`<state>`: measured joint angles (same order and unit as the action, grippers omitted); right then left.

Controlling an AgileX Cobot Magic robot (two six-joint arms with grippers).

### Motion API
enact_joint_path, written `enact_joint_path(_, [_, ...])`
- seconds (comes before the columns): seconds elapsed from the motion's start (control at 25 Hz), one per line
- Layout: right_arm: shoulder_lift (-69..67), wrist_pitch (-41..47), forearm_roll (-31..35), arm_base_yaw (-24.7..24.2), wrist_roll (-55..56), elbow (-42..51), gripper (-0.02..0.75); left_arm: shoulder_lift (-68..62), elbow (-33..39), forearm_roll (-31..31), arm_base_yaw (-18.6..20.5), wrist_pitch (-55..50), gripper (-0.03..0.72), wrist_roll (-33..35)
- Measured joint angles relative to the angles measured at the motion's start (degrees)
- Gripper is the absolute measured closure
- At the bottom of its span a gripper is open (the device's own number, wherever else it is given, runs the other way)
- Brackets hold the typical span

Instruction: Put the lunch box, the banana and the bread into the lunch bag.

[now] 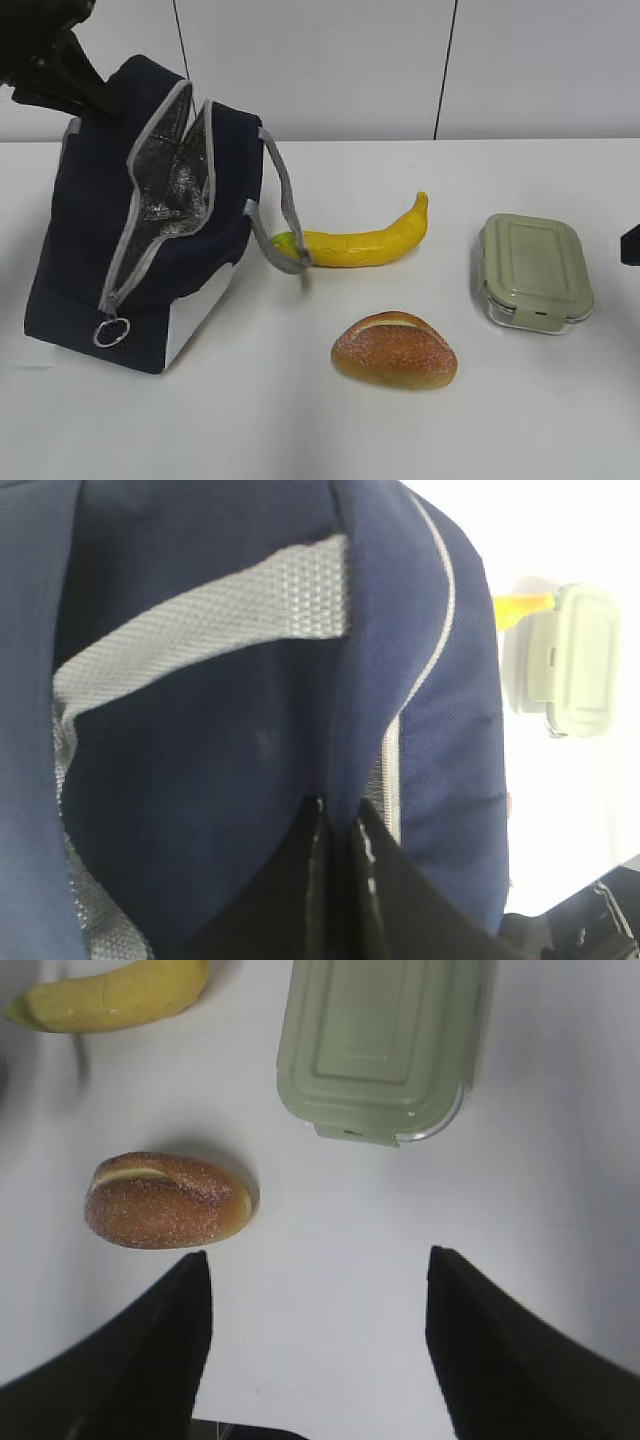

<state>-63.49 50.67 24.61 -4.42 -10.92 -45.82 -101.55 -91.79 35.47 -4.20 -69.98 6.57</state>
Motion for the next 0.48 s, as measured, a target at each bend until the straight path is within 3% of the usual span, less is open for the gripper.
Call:
enact_joint_path(0.24, [-8.6, 0.0, 8.1, -6.5, -11.2, -1.4, 0.217, 1.6, 0.0, 0.9, -1.5, 0.1, 0.702, 0.5])
enact_joint_path(0.48, [-17.6, 1.3, 20.6, -12.5, -25.6, -2.0, 0.217, 2.2, -0.3, 1.0, -1.6, 1.2, 0.702, 0.6])
